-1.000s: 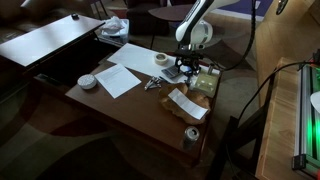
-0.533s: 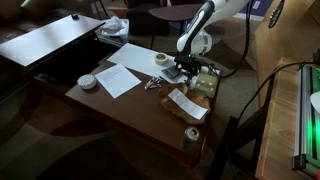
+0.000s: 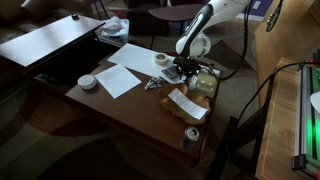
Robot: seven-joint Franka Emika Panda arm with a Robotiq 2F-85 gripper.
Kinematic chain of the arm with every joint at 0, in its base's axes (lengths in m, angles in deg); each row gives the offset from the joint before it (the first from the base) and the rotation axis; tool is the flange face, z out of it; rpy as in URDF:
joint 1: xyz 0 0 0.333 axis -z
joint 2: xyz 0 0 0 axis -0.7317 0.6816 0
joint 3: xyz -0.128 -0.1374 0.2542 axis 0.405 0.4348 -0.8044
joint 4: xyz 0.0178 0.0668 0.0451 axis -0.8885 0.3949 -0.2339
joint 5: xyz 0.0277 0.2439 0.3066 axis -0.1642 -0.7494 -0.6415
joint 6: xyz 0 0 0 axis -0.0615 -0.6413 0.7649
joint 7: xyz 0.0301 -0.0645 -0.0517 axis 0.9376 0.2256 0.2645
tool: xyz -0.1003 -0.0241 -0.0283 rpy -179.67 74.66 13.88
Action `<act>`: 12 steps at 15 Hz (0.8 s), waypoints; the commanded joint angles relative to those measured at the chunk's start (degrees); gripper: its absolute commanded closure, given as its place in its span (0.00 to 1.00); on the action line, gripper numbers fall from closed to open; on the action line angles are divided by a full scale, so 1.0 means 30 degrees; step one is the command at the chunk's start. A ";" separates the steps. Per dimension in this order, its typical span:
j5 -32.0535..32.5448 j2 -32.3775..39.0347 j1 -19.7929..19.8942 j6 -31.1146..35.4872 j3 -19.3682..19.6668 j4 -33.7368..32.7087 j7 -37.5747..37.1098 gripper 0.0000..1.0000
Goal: Put the silver scoop on the wooden tray
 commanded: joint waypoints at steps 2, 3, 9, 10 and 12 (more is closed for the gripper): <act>-0.0087 0.0343 0.0080 -0.0347 -0.0032 -0.0425 0.0112 0.96; 0.0185 0.0082 -0.0103 -0.0929 0.0288 -0.0216 0.0038 0.99; 0.0135 -0.2567 0.0921 -0.3024 -0.0360 0.1944 0.2848 0.99; 0.0027 -0.3105 0.0951 -0.3126 -0.0421 0.2527 0.3404 0.99; -0.0129 -0.4073 0.0924 -0.3195 -0.0403 0.3630 0.4236 0.99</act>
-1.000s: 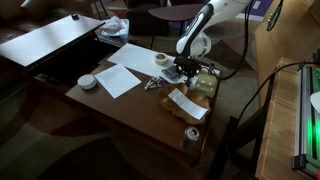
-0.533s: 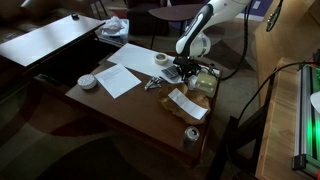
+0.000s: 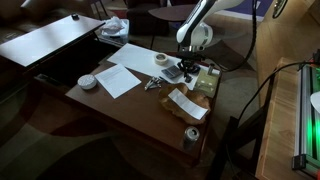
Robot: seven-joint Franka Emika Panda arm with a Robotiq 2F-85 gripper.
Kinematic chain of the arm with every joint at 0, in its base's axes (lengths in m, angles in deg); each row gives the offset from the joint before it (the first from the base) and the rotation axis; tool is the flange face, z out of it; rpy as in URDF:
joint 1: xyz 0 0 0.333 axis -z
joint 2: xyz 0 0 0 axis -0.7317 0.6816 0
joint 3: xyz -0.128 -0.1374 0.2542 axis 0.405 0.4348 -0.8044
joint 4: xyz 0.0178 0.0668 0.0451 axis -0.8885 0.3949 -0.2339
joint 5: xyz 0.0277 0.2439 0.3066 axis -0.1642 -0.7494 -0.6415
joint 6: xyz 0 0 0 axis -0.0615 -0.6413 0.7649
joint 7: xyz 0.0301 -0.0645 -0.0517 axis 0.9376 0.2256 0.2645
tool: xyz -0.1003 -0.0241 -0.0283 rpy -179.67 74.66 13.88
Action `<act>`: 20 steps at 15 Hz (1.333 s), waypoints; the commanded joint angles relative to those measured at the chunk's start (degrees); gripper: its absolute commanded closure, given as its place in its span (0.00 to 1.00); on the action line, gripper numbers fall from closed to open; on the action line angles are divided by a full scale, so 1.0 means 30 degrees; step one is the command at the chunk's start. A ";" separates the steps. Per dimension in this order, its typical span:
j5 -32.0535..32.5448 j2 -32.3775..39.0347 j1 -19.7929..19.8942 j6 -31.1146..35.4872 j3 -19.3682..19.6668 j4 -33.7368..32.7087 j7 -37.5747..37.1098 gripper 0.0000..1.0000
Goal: Put the silver scoop on the wooden tray
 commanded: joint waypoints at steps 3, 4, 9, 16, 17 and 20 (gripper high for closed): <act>-0.0325 -0.3082 0.0177 -0.0482 -0.0206 0.3661 0.2180 0.99; -0.0214 -0.3341 0.0118 -0.0862 -0.0226 0.4007 0.2537 0.99; -0.0112 -0.4332 -0.0515 -0.1044 -0.1487 0.6929 0.6525 0.99; -0.0295 -0.5031 -0.2259 0.4859 -0.3684 0.9898 0.9396 0.99; -0.0263 -0.4716 -0.2627 0.6347 -0.3795 0.9869 0.9221 0.99; -0.0110 -0.3701 -0.3242 1.0577 -0.4312 0.9673 0.8906 0.99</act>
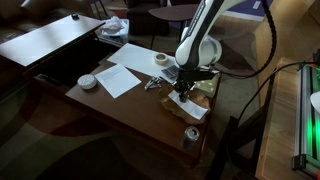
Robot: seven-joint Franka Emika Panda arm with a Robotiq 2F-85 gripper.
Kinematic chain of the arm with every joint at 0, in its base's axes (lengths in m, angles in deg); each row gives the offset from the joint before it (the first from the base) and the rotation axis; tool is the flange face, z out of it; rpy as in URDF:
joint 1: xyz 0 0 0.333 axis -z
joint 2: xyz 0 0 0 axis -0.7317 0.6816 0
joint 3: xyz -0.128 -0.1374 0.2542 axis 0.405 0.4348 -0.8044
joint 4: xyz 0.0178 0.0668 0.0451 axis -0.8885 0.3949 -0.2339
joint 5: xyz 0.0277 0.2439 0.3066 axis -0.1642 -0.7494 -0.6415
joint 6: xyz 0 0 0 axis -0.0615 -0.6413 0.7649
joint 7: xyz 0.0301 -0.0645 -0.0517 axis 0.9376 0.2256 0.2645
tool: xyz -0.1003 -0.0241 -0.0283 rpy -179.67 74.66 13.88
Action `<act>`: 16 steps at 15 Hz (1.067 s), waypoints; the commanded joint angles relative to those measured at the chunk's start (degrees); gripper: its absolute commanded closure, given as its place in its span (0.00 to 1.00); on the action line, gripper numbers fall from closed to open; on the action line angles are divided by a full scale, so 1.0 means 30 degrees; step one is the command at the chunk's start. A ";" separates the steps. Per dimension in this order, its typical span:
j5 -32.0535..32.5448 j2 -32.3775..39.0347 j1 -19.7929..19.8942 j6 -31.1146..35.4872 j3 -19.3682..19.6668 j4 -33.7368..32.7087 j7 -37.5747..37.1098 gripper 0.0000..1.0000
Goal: Put the silver scoop on the wooden tray
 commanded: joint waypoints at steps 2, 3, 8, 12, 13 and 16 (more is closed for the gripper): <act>0.0200 0.1256 -0.0400 0.5501 -0.0773 -0.0017 -0.0159 0.99; 0.0346 0.1514 -0.0451 0.6544 -0.0829 -0.0066 -0.0271 0.99; 0.0126 0.2704 -0.2331 0.8829 0.1296 -0.1018 -0.1481 0.99; -0.0421 0.3632 -0.3727 0.8262 0.3013 -0.2156 -0.2678 0.99; -0.0507 0.3721 -0.4051 0.7956 0.3307 -0.2247 -0.2938 0.99; -0.0415 0.3744 -0.4569 0.7116 0.3739 -0.2209 -0.3372 0.69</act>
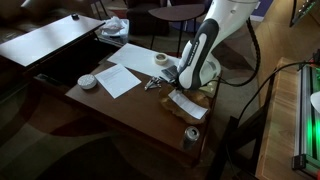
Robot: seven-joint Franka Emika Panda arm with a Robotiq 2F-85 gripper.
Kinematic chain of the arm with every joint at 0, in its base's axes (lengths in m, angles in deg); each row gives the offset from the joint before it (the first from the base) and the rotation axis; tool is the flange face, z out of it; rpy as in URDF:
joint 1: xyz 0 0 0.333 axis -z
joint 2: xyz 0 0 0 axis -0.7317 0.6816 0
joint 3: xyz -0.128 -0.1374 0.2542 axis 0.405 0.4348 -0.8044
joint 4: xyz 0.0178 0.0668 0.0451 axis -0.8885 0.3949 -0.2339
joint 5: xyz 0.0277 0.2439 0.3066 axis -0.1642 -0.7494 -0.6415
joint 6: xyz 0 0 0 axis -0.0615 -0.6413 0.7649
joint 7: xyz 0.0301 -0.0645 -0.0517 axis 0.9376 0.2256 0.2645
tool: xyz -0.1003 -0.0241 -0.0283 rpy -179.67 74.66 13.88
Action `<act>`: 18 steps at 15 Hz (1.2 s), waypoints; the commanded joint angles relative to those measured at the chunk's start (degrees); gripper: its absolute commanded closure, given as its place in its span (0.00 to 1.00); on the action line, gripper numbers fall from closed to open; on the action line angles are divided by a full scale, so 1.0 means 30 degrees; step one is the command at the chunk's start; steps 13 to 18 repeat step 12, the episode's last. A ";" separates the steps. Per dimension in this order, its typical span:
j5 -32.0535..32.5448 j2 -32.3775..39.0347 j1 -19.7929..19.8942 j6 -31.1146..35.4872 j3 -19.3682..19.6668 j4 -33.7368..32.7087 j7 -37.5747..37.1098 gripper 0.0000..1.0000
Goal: Put the silver scoop on the wooden tray
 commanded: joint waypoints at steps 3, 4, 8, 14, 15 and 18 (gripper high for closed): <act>0.0416 -0.1242 0.0423 -0.2713 -0.0304 0.0934 -0.0037 0.49; 0.0675 -0.1782 0.1109 -0.3184 -0.0768 0.1341 0.0286 0.42; 0.0364 -0.4934 0.6346 -0.4903 -0.4381 0.3509 0.4469 0.11; 0.1028 -0.5147 0.7454 -0.6946 -0.4473 0.2816 0.4806 0.07; 0.1028 -0.5147 0.7454 -0.6946 -0.4473 0.2816 0.4806 0.07; 0.1028 -0.5147 0.7454 -0.6946 -0.4473 0.2816 0.4806 0.07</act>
